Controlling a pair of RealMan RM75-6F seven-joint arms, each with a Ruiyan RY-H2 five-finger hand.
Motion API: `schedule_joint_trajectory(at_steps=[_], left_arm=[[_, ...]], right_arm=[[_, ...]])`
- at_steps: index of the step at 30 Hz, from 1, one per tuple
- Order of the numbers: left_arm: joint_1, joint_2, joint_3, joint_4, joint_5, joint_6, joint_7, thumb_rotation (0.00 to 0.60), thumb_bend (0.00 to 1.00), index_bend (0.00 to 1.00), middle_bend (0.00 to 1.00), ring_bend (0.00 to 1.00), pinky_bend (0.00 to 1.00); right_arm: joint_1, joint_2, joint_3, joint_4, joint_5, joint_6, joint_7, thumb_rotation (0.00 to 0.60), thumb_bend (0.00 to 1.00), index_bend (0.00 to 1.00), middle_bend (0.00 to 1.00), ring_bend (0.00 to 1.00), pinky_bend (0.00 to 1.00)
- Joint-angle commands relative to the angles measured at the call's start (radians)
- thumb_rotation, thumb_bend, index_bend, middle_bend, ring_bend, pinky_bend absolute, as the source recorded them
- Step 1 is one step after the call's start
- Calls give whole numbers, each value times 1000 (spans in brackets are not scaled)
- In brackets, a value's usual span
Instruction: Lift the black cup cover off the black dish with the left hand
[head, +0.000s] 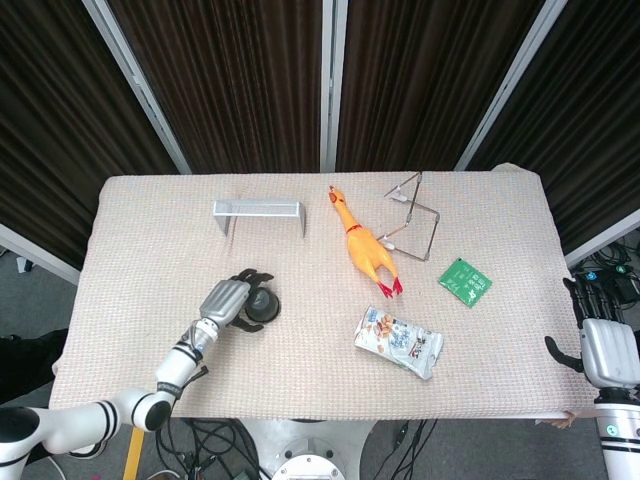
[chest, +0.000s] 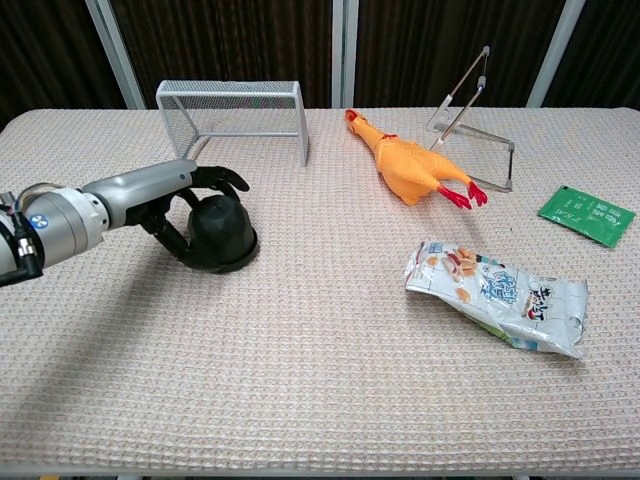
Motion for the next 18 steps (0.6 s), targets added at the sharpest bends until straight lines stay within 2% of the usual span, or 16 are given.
schedule_joint_trajectory(at_steps=[1, 6, 18], left_arm=[[-3, 11, -6, -14, -9, -7, 5, 600, 118, 145, 221, 96, 243], [-1, 14, -15, -29, -31, -7, 2, 600, 122, 150, 280, 122, 258], [-6, 15, -32, -42, -66, -12, 6, 600, 173, 198, 328, 165, 282]], right_arm=[[1, -2, -1, 2, 2, -3, -1, 600, 187, 0, 14, 0, 0], [1, -4, 0, 4, 3, -3, -1, 600, 188, 0, 14, 0, 0], [3, -3, 0, 6, 11, -12, -2, 600, 185, 0, 14, 0, 0]])
